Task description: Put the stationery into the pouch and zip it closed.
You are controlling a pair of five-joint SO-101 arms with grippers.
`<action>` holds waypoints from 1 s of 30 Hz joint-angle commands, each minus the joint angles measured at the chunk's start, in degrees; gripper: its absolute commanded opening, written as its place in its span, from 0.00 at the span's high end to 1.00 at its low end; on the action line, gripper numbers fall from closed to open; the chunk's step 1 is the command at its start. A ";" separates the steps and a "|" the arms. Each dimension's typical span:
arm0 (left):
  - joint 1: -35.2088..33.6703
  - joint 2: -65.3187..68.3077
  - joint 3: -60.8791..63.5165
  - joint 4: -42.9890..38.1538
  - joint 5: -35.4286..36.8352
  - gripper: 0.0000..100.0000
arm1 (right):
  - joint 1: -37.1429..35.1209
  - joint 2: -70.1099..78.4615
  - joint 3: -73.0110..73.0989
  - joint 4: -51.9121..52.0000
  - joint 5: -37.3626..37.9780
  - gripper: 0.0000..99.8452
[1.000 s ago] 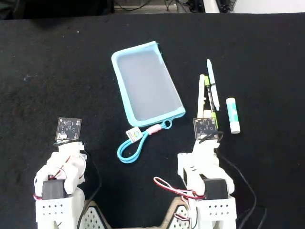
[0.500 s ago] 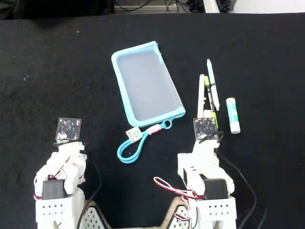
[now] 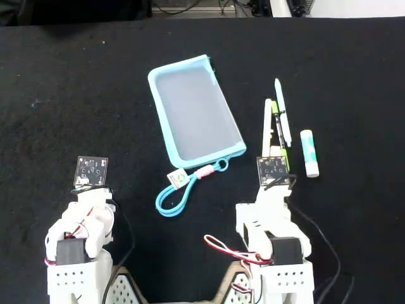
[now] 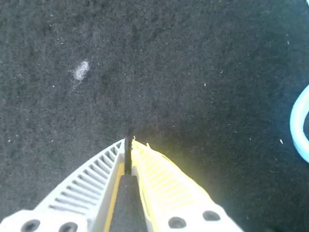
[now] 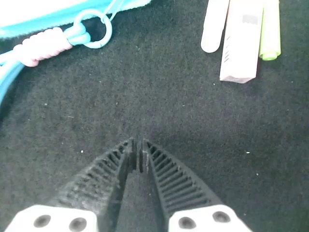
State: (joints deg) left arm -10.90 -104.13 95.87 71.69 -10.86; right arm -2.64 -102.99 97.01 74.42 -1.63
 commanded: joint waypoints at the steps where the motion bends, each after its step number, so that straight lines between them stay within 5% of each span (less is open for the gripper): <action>1: -0.22 -0.44 1.45 0.09 -0.44 0.97 | 1.05 -5.58 -0.48 0.35 -0.35 0.99; 5: -0.31 -0.53 1.10 -5.54 -0.44 0.97 | 1.05 -5.58 -0.48 -0.62 -0.18 0.98; 14: -0.22 -0.44 1.45 -44.48 -0.44 0.97 | 1.14 -5.58 -0.48 -19.25 0.53 0.98; 17: -1.01 -0.44 1.45 -51.43 -0.53 0.97 | 1.14 -5.58 -0.48 -24.44 10.73 0.98; 21: 1.71 -0.44 1.45 -55.91 -3.96 0.97 | 0.70 -5.58 -0.48 -30.68 27.08 0.98; 25: 3.65 -0.44 1.45 -56.88 -3.08 0.97 | 0.26 -5.58 -0.48 -34.11 24.79 0.98; 30: 4.09 -0.44 1.45 -46.07 6.59 0.97 | 0.26 -5.58 -0.57 -33.67 19.87 0.98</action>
State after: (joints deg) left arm -8.09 -104.04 95.87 19.38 -10.86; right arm -2.64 -102.99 97.01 42.07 20.09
